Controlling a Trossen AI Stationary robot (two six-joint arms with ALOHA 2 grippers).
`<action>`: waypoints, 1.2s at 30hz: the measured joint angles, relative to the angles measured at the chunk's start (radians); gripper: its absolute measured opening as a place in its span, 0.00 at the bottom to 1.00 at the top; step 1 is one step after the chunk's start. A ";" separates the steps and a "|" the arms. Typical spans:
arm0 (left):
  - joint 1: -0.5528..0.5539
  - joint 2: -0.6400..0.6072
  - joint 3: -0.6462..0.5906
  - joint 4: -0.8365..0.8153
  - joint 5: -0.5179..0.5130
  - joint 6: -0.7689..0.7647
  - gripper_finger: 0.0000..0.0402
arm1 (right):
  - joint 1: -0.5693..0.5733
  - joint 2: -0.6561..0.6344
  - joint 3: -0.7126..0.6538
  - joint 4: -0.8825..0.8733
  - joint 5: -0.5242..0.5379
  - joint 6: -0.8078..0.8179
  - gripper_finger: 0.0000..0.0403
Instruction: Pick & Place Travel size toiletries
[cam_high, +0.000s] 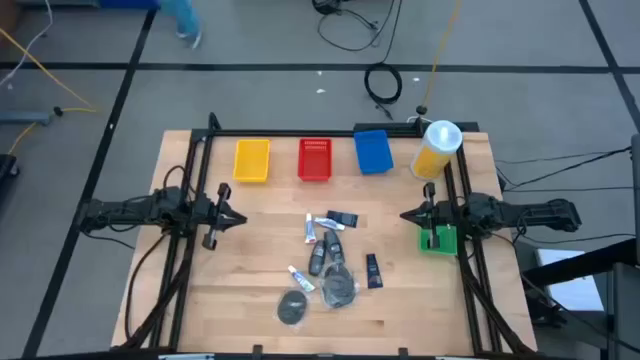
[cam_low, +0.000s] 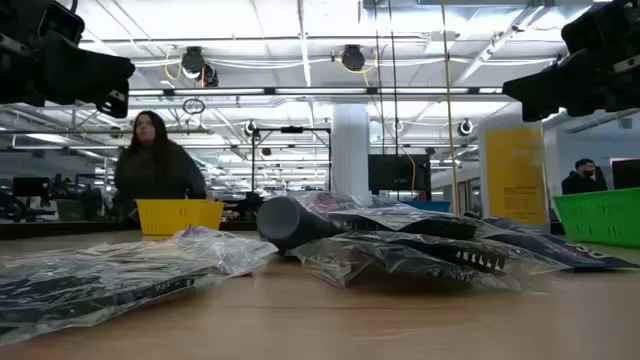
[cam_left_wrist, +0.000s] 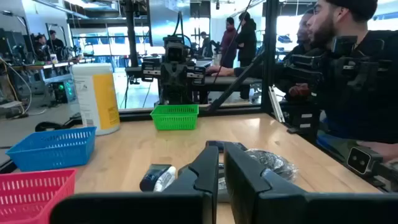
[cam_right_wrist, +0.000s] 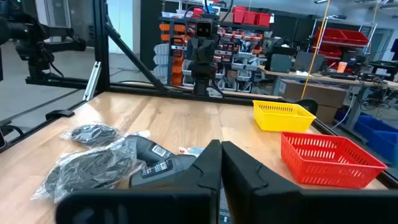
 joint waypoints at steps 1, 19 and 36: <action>0.000 0.000 0.000 0.000 0.000 0.000 0.06 | 0.000 0.000 0.000 0.000 0.000 0.000 0.01; 0.000 0.000 0.000 0.000 0.000 0.000 0.06 | 0.000 0.000 0.000 0.000 0.000 0.000 0.01; 0.000 0.000 0.000 0.000 0.000 0.000 0.06 | -0.001 0.001 0.000 0.016 0.005 -0.136 0.01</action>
